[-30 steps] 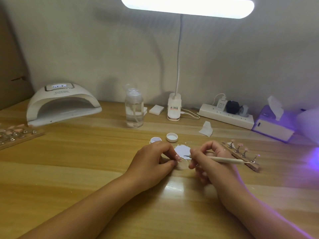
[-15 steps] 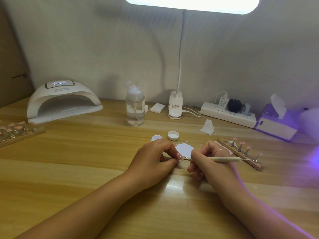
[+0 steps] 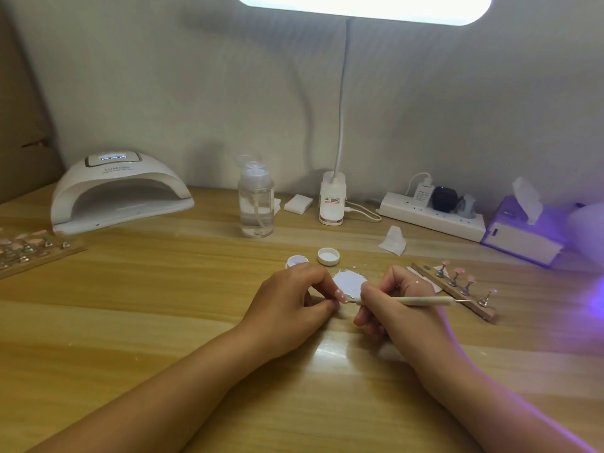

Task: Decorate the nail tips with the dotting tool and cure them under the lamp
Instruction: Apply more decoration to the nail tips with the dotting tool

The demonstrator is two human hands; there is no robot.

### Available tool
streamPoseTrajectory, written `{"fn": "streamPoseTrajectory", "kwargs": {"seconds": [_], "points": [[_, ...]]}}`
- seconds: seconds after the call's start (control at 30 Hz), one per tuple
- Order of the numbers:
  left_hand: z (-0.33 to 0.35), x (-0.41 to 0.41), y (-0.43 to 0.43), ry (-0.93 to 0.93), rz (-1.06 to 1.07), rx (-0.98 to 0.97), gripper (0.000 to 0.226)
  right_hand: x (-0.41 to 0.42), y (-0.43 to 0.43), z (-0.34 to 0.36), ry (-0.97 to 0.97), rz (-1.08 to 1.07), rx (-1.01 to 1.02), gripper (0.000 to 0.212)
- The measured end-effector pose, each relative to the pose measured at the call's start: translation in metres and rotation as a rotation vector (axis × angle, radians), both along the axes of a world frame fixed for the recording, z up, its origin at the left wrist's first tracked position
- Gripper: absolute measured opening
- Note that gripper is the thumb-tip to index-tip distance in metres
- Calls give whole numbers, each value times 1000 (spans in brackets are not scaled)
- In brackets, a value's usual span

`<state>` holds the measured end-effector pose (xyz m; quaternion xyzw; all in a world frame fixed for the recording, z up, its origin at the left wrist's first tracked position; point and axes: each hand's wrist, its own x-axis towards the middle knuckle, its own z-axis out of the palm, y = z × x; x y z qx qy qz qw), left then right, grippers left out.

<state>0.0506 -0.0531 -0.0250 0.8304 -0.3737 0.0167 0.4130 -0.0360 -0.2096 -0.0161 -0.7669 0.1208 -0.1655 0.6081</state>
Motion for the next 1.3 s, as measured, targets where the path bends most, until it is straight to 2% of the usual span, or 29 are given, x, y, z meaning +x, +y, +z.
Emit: {"fn": "streamPoseTrajectory", "kwargs": {"seconds": [0.23,0.43,0.57,0.7,0.77,0.83,0.9,0.97,1.03,1.13,1.3], "points": [[-2,1,0,16,0,4,16,-4,-1,5,-59,-61,83,38],[-2,0,0,39,-5,-5,16,-9,2,9,-241,-125,126,39],[-1,-2,-1,54,-15,-27,16,-12,4,13,-357,-215,41,29],[1,-6,0,36,-15,-58,6,-10,-8,23,-395,-271,-34,16],[2,-8,1,14,-11,-60,5,-12,-24,31,-399,-290,-93,27],[2,-9,1,-26,3,-52,6,-18,-43,37,-393,-309,-289,27],[3,-10,0,-87,25,-28,7,-28,-62,35,-312,-374,-618,9],[3,-11,0,-142,46,-1,11,-39,-75,26,-116,-484,-830,32],[2,-13,-1,-177,54,7,15,-51,-82,16,72,-547,-869,51],[3,-13,-2,-196,73,-18,19,-60,-88,12,274,-553,-764,62],[4,-11,-1,-145,93,-83,17,-58,-91,11,341,-492,-736,63]]}}
